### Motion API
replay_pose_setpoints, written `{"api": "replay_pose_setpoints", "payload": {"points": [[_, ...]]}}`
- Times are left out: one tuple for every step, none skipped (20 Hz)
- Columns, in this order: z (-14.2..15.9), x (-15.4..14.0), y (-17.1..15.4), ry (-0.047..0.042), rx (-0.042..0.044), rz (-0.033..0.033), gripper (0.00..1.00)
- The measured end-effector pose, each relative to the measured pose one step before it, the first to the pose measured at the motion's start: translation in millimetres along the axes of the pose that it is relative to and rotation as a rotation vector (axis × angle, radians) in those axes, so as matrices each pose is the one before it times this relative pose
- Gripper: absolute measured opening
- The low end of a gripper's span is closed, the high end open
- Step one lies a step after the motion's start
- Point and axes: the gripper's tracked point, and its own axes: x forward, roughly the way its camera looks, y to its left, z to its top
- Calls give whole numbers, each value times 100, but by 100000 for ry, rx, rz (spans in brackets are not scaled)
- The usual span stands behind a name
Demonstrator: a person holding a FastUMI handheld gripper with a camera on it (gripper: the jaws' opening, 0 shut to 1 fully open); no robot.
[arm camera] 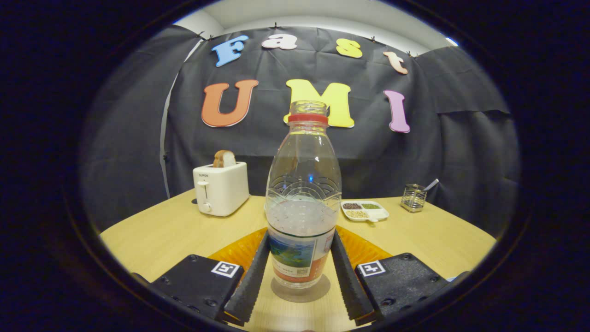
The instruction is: Take the bottle from table, then pour the juice into the cup, finally place the bottle on the coaster
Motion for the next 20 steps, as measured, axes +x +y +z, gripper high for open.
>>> {"api": "replay_pose_setpoints", "payload": {"points": [[-577, 359, 61, 1076, 933, 203, 79], [-439, 105, 133, 549, 667, 774, 79], [-289, 95, 200, 597, -39, 441, 79], [-189, 5, -32, 190, -1026, -270, 79], [-200, 101, -107, 84, -769, -114, 79], [-46, 26, 121, 81, -1286, -206, 79], [-35, 26, -29, -132, -682, 36, 80], [-63, 130, 102, -135, -102, 406, 81], [-250, 122, -155, 373, -713, -516, 81], [-188, 166, -271, 618, -671, -930, 82], [-248, 2, -159, 638, -59, -377, 82], [-92, -7, 116, 183, 314, 682, 83], [136, -83, 39, -277, -78, 150, 83], [221, -120, -249, -308, -253, -162, 84], [42, 6, -98, -190, -335, -240, 85], [176, -154, -68, -338, 23, 352, 91], [196, -143, -226, -270, 218, -349, 98], [544, -970, -52, -479, 242, -54, 100], [278, -308, 48, -317, 270, -110, 100], [597, -802, -128, -668, -130, -323, 100]]}}
